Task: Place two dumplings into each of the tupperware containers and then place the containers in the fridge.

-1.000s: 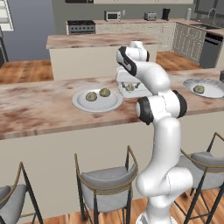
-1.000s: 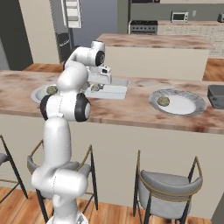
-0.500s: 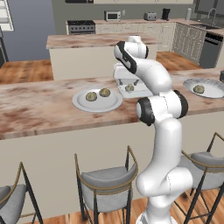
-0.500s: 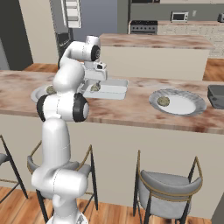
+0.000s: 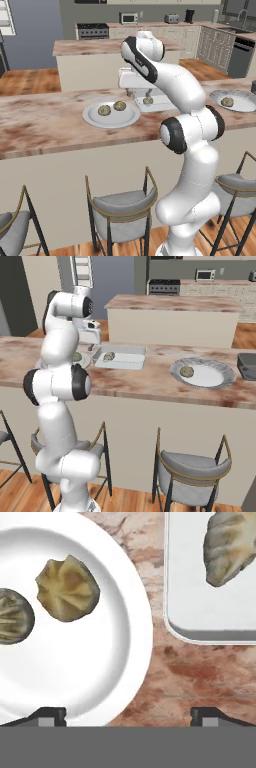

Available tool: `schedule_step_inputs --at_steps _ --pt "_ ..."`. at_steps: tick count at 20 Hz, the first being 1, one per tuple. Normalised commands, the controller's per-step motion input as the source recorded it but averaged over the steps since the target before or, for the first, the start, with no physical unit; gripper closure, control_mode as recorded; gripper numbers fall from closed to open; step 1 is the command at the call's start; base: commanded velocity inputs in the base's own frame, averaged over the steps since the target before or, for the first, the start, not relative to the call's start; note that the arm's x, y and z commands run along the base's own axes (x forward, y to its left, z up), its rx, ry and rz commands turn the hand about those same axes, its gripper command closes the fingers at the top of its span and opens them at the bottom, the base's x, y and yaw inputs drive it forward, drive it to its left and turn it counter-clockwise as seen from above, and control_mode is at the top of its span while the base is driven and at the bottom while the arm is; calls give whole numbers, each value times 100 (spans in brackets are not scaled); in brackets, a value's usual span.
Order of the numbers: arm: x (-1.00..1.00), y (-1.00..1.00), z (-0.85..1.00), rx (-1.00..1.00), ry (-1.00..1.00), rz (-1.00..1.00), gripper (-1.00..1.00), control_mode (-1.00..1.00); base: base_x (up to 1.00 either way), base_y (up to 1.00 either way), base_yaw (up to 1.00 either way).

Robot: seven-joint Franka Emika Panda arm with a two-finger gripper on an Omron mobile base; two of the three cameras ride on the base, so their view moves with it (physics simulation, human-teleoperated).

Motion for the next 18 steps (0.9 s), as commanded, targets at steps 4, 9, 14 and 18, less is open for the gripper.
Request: schedule_step_inputs --at_steps 4,9,14,18 --pt "-67 65 1 0 0 -1 -100 -100 0 0 0" --pt "-28 78 0 0 0 0 -100 -100 0 0 0" --pt "1 78 0 0 0 0 -100 -100 0 0 0" --pt "13 29 -7 0 3 0 -100 -100 0 0 0"
